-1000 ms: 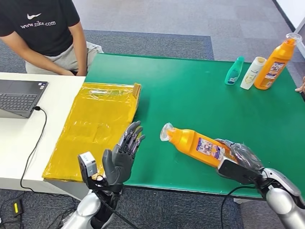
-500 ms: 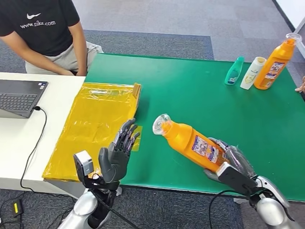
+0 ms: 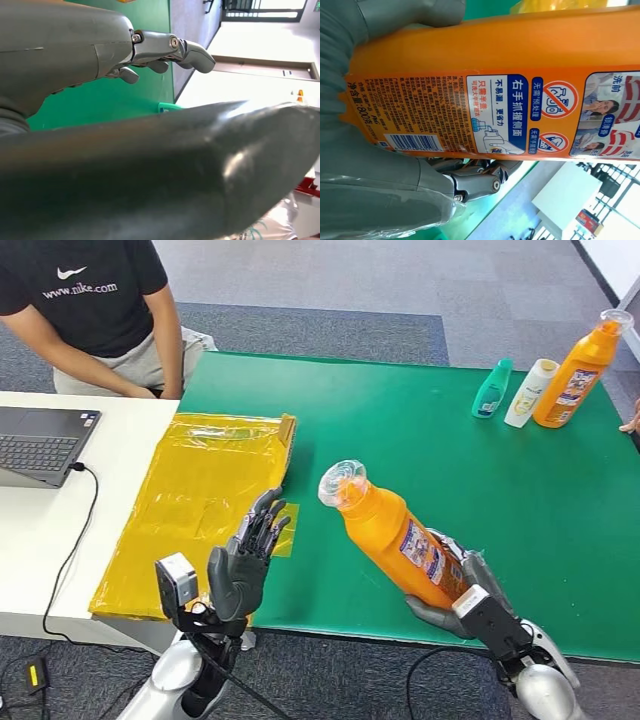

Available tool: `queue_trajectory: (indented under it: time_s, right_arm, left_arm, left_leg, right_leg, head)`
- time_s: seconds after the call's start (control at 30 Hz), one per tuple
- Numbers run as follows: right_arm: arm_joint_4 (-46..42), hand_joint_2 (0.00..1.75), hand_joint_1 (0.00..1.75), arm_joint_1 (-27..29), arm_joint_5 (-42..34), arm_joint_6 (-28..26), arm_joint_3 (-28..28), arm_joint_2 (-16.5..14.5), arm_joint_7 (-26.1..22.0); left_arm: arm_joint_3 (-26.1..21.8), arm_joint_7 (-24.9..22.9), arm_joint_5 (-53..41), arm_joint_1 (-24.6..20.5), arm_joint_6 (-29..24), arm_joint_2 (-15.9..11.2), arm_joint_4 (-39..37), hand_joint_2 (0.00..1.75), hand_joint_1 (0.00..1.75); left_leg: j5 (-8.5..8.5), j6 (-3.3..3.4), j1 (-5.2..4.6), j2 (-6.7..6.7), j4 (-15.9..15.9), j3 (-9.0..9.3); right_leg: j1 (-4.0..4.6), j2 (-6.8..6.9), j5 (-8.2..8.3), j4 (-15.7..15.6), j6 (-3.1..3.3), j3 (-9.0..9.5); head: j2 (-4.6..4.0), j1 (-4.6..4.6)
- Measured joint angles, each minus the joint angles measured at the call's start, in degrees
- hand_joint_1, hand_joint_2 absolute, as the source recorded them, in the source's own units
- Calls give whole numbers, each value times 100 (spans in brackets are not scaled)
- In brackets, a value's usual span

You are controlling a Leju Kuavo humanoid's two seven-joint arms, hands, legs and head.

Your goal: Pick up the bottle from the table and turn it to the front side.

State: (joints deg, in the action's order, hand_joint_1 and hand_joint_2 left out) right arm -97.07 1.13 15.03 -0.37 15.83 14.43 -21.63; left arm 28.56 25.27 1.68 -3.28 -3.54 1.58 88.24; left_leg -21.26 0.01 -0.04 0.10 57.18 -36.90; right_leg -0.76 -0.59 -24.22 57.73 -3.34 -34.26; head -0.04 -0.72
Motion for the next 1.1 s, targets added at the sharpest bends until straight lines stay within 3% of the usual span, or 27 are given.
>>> queue_trajectory:
  time_s: [0.43,1.1]
  right_arm:
    - [68,175,175,4,-278,46,185,-465,-115]
    - [454,175,175,-23,-362,109,544,-580,-143]
  left_arm:
    - [128,-177,-4,-166,-3,-49,1,0,0]
    - [302,-305,-1,-446,-3,-146,0,0,0]
  left_leg:
    - [1,-1,0,0,0,0]
    - [1,-2,1,0,-1,-2]
  right_leg:
    - [0,0,0,0,0,0]
    - [0,0,0,1,1,-1]
  head:
    - [0,-1]
    - [0,-1]
